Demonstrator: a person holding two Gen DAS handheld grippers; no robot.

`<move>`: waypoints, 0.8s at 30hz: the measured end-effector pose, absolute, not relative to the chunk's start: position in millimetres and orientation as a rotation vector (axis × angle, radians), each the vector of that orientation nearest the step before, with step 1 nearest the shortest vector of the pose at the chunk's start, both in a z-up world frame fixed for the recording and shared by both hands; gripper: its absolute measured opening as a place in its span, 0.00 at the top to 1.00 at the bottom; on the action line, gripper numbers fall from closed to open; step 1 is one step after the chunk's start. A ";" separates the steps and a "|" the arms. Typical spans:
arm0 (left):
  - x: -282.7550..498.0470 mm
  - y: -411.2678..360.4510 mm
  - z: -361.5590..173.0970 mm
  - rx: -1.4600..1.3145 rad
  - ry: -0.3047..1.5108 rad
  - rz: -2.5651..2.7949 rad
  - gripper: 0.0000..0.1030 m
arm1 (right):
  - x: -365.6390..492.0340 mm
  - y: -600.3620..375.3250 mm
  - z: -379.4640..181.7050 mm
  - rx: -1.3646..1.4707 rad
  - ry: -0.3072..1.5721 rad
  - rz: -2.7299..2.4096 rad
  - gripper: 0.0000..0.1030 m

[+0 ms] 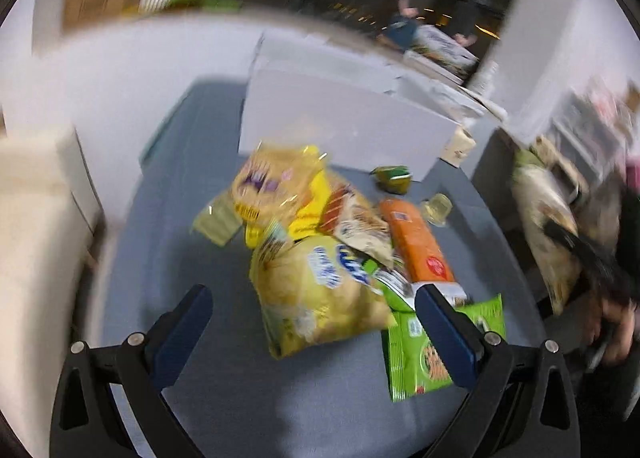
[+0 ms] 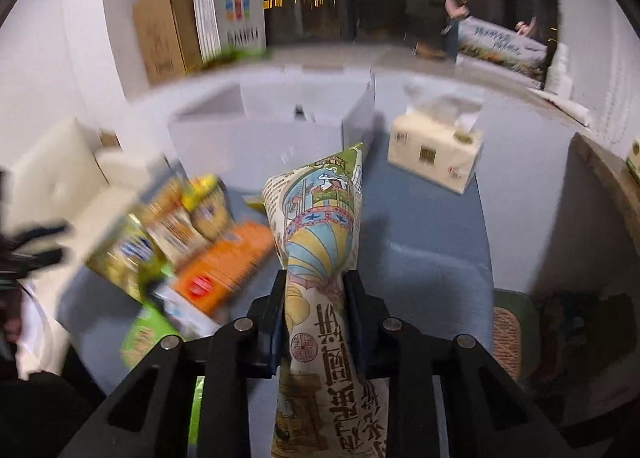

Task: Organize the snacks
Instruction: 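Grasp the long printed bread bag with the right gripper while the left grasps a yellow chip bag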

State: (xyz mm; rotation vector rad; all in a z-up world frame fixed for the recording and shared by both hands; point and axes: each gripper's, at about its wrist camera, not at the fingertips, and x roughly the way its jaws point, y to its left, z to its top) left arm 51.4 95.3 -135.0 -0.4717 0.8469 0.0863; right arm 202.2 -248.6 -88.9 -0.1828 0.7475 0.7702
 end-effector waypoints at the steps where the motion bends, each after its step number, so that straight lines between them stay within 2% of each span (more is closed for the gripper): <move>1: 54.7 100.8 -141.4 -0.510 0.862 0.075 0.00 | 197.5 -252.6 -84.0 -0.160 0.734 0.780 0.72; 7: 79.7 114.1 -178.4 -0.728 0.958 0.012 0.03 | 167.1 -263.7 -60.6 -0.069 0.669 0.846 0.72; 9: 88.3 112.8 -187.1 -0.774 0.993 -0.002 0.17 | 160.1 -264.2 -58.6 -0.044 0.660 0.870 0.72; 11: 91.6 110.5 -185.8 -0.777 0.967 -0.015 0.47 | 155.7 -261.5 -59.1 -0.040 0.659 0.887 0.72; 13: 88.2 110.5 -183.8 -0.808 0.941 -0.029 0.53 | 153.1 -256.9 -61.4 -0.045 0.667 0.903 0.72; 18: 57.3 98.2 -149.4 -0.642 0.801 -0.016 0.57 | 147.5 -252.5 -67.3 -0.031 0.684 0.925 0.72; 24: 23.7 84.2 -78.0 -0.391 0.581 0.051 0.57 | 146.1 -247.3 -64.8 -0.003 0.652 0.920 0.72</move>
